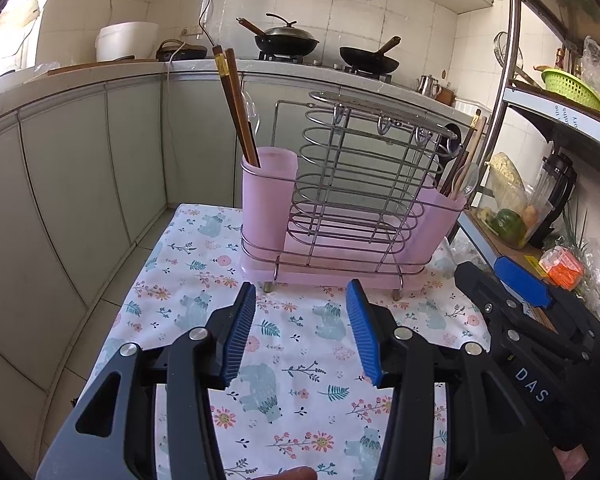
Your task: Organize utensils
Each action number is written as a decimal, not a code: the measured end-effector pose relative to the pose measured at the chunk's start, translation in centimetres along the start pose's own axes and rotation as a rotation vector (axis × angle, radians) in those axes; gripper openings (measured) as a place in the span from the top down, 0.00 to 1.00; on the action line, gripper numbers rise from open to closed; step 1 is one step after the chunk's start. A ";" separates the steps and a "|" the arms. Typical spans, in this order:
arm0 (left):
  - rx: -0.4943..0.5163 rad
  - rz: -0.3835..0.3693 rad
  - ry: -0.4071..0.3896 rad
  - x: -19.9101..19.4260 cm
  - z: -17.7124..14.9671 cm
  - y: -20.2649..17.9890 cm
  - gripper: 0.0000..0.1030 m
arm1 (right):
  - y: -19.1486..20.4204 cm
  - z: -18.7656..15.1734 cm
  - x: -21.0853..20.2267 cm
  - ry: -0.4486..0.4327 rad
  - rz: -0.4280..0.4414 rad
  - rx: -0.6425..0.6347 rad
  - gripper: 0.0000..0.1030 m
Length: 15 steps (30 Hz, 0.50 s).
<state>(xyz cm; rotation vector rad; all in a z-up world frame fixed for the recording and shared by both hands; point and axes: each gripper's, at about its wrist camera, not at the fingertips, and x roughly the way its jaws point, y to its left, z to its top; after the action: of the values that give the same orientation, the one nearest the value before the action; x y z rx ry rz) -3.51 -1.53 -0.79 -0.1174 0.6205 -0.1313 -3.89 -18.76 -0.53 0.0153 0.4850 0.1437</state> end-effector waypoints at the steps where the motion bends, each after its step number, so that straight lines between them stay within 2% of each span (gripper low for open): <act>1: 0.001 -0.001 0.002 0.0 0.0 0.0 0.54 | 0.0 0.0 0.1 0.002 0.000 0.001 0.48; 15: 0.006 -0.007 0.012 0.3 -0.3 -0.2 0.54 | -0.1 -0.3 0.7 0.019 0.008 0.005 0.48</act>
<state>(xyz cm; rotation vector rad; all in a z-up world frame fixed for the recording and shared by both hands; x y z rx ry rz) -3.43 -1.83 -1.19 -0.1126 0.6318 -0.1408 -3.43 -18.79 -1.12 0.0205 0.5044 0.1504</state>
